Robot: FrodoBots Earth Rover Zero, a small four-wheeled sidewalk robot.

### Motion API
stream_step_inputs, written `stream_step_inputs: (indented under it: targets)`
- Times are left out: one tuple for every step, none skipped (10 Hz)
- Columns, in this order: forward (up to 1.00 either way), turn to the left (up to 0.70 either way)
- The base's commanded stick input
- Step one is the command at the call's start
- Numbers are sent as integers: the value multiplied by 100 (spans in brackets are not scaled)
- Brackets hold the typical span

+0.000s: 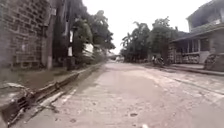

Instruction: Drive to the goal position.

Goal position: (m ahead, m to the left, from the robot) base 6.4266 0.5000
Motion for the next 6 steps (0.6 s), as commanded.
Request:
stream_step_inputs:
  targets:
    - [100, 0]
    - [100, 0]
    - [100, 0]
    - [100, 0]
    - [100, 0]
    - [100, 0]
